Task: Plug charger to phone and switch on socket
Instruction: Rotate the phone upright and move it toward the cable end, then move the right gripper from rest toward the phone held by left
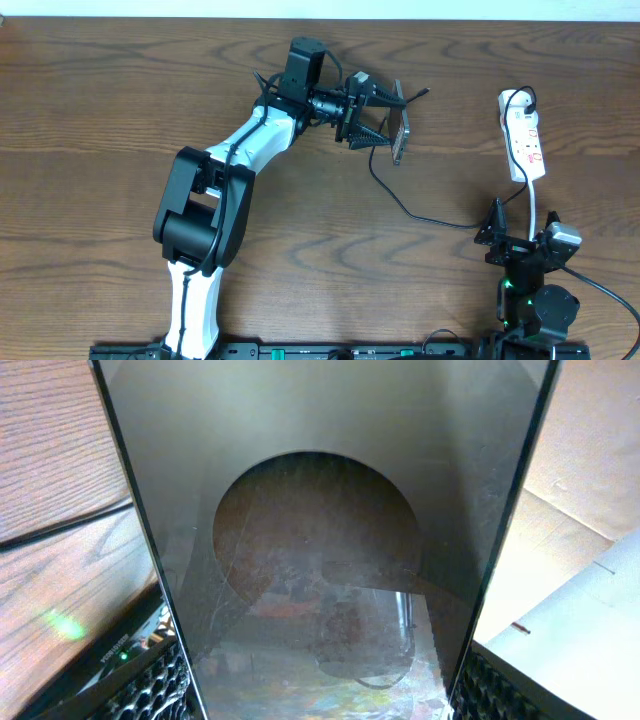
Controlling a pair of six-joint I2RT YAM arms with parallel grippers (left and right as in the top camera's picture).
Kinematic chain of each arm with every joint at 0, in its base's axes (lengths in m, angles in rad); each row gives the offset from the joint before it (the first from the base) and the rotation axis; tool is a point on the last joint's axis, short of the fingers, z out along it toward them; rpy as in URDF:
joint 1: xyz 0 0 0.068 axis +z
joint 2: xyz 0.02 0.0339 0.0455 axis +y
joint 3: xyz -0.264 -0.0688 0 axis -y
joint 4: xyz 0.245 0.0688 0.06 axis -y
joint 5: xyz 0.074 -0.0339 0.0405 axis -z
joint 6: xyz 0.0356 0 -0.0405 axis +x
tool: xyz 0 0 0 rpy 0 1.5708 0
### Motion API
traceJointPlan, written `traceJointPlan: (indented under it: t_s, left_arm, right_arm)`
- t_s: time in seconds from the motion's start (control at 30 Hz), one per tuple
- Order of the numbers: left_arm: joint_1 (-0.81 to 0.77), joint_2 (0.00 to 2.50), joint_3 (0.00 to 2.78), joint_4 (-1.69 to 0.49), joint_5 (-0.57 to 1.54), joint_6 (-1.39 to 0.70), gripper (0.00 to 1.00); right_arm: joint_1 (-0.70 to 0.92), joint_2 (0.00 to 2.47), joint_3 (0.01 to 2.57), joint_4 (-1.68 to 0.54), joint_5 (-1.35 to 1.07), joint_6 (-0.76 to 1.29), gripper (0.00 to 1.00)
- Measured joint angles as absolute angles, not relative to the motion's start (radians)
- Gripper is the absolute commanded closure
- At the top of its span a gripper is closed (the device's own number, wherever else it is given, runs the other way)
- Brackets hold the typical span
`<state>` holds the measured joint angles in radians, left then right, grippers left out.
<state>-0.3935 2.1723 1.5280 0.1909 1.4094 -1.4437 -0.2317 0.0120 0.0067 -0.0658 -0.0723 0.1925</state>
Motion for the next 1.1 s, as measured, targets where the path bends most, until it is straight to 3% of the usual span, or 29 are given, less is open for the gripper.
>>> traceJointPlan:
  t_s: [0.97, 1.1]
  left_arm:
    - [-0.393, 2.173, 1.528, 0.217, 1.412, -1.444, 0.47]
    - [-0.393, 2.173, 1.528, 0.217, 1.412, -1.444, 0.47]
  right_arm:
    - [-0.232, 0.012, 0.007, -0.065, -0.073, 0.193, 0.01]
    - [-0.232, 0.012, 0.007, -0.063, -0.105, 0.284, 0.01]
